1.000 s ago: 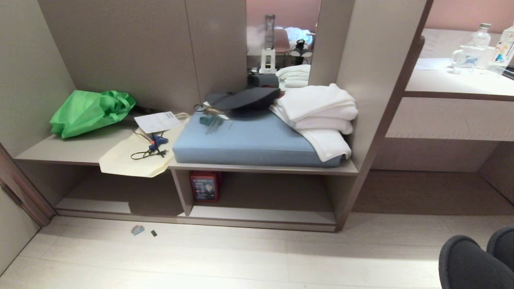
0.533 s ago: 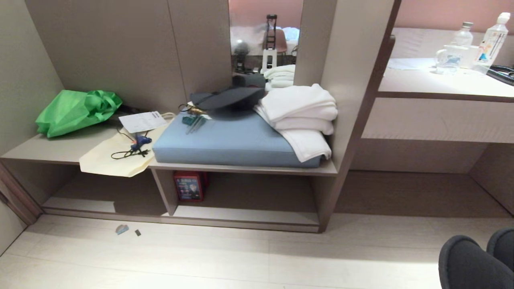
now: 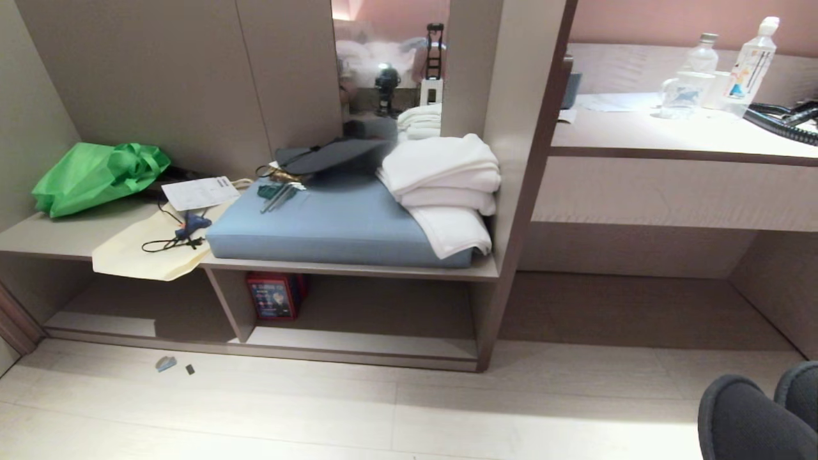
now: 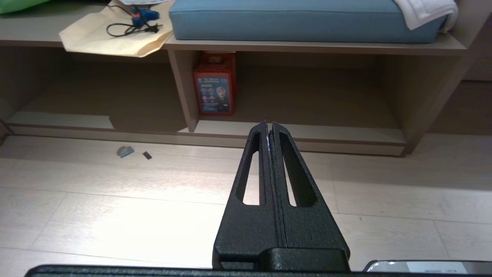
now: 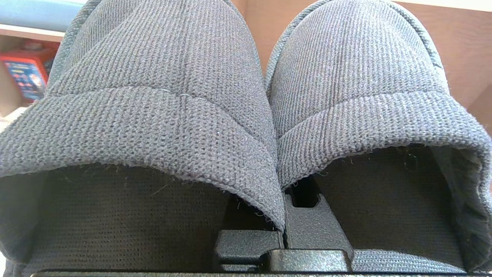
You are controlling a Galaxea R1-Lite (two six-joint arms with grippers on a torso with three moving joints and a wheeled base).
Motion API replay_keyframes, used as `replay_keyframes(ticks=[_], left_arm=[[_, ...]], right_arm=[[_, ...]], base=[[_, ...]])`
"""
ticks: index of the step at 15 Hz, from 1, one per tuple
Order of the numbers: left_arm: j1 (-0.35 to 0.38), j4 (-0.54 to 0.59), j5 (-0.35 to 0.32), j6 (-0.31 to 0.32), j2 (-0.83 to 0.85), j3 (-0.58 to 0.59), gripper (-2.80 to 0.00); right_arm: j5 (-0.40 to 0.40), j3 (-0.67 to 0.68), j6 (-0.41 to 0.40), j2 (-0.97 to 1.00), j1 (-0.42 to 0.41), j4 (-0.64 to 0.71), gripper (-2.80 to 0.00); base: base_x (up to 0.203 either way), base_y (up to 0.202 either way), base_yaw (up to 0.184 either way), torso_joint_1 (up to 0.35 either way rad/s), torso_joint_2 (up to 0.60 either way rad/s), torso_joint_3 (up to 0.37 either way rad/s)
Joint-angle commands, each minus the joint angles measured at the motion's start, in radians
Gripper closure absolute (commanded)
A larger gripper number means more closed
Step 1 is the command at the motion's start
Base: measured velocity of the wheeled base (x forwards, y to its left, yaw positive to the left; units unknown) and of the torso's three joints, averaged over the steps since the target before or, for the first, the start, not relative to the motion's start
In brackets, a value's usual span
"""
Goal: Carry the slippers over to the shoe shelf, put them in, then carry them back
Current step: Place the slippers on the floor
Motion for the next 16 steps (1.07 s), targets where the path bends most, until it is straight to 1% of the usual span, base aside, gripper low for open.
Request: replay_keyframes(ticks=[1,16], left_arm=[[0.0,0.0,-0.001,0.0,0.0,0.0,0.0],[0.0,0.0,-0.001,0.0,0.001,0.0,0.0]], right_arm=[[0.0,0.0,0.0,0.002,0.0,0.0,0.0],[0.0,0.0,-0.002,0.002,0.0,0.0,0.0]], base=[[0.0,-0.198,0.006,0.002,0.0,0.007],[0.0,-0.196,0.002,0.002,0.0,0.004]])
